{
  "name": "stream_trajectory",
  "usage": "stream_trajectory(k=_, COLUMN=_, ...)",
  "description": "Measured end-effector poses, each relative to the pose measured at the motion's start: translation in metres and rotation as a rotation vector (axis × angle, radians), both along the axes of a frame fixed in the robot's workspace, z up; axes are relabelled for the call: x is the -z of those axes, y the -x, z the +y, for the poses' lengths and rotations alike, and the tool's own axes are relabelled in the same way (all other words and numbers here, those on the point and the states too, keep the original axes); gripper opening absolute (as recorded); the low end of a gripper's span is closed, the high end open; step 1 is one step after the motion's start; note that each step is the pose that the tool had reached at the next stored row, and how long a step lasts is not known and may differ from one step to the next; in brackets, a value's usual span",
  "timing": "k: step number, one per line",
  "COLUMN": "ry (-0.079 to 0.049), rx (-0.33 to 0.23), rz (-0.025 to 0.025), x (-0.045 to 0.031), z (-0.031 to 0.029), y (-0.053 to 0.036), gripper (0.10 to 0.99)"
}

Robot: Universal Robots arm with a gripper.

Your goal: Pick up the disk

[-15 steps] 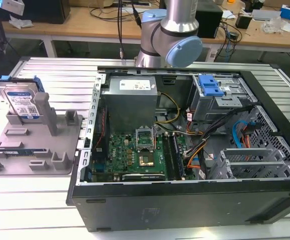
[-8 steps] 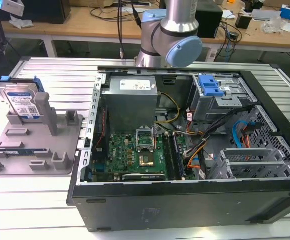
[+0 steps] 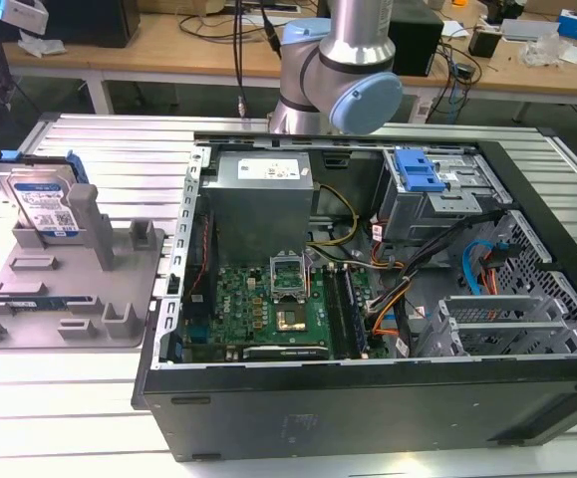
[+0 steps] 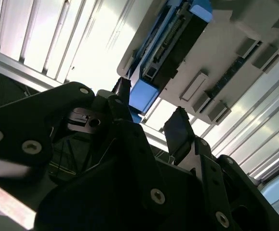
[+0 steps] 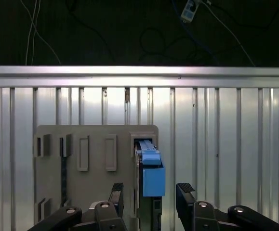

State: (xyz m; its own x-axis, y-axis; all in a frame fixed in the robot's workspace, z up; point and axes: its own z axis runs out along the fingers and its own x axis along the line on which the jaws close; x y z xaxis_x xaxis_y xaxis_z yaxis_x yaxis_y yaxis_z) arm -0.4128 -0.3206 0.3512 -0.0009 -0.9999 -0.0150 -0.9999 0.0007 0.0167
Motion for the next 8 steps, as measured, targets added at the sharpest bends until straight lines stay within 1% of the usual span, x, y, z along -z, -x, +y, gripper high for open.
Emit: stream_trajectory(k=8, ry=0.0, rx=0.0, rz=0.0002, x=0.0068, z=0.0, y=0.0, gripper=0.557)
